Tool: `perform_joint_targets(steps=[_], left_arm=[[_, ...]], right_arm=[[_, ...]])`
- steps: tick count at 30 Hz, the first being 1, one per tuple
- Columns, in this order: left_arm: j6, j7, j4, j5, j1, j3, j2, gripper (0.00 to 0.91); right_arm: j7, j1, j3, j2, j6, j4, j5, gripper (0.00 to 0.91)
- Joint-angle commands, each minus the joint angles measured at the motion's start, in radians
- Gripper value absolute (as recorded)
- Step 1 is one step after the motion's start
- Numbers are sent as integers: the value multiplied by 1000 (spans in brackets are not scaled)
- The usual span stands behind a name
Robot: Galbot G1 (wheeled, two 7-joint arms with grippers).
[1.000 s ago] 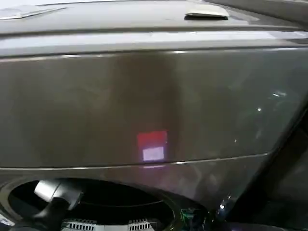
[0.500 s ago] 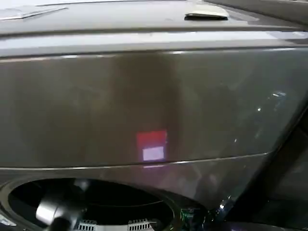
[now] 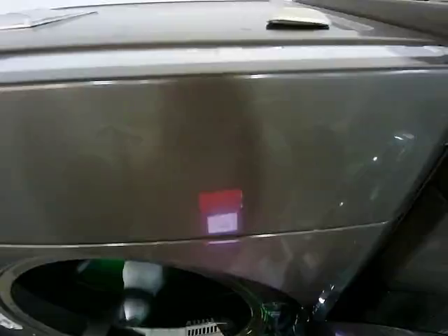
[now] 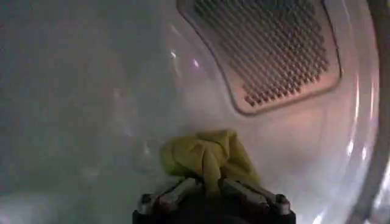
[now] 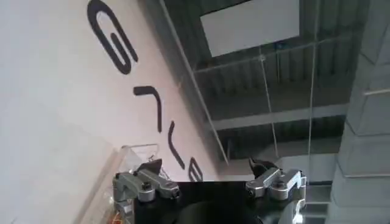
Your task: Grasp the clothes from the dryer.
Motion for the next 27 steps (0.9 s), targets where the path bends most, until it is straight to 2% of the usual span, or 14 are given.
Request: perform_joint_targets(steps=[1,27], left_arm=[[-106,-127,-230,-25,182,-72,-34,0],[-76,-108,-264,-55,197,-68,-21,0]], right_arm=[[7,-8,3,-1,20,-3,15,907],[-1,-6,3,-6,11,5,9,907]])
